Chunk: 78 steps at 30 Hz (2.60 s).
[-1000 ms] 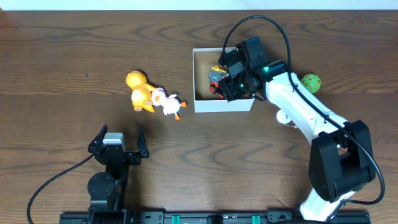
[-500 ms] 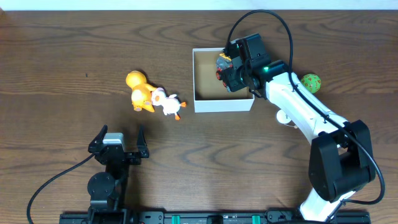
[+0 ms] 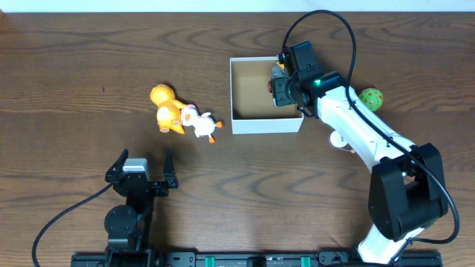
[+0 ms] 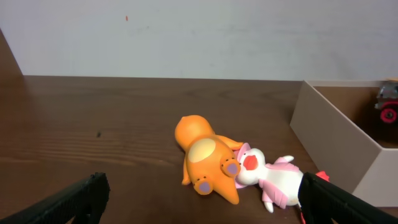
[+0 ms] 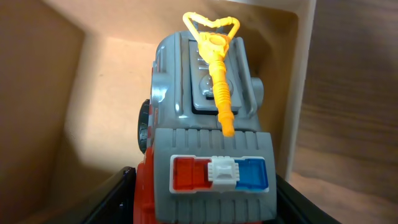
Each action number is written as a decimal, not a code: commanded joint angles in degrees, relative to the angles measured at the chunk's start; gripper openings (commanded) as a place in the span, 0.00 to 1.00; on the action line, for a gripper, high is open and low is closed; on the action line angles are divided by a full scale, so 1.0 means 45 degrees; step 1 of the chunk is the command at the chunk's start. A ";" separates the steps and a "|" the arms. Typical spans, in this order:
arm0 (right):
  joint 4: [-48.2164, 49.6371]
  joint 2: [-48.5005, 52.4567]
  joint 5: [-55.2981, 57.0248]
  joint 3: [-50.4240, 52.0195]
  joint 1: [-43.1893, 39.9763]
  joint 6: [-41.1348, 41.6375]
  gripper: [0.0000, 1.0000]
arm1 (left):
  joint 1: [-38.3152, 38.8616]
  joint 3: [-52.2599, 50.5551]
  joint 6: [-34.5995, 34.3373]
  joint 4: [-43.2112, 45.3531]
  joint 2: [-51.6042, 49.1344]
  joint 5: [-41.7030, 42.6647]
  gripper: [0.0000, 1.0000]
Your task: Pack container
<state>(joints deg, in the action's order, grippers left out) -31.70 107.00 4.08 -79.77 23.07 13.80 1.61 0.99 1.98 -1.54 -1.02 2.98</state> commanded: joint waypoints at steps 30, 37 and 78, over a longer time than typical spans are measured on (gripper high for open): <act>-0.0063 0.0539 0.1001 -0.0053 0.0131 0.0457 0.61 | -0.0053 -0.0170 0.0175 -0.0520 0.0005 -0.0141 0.98; 0.0442 0.0539 0.0899 -0.0053 0.0131 0.0457 0.62 | -0.0053 -0.0170 0.0175 -0.0520 0.0005 -0.0141 0.98; 0.1506 0.0534 -0.0617 -0.0058 0.0437 -0.2589 0.53 | -0.0053 -0.0170 0.0175 -0.0520 0.0005 -0.0141 0.98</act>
<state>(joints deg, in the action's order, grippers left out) -24.71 109.45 3.97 -79.77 23.20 9.26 1.61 1.02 1.98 -1.54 -1.02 2.98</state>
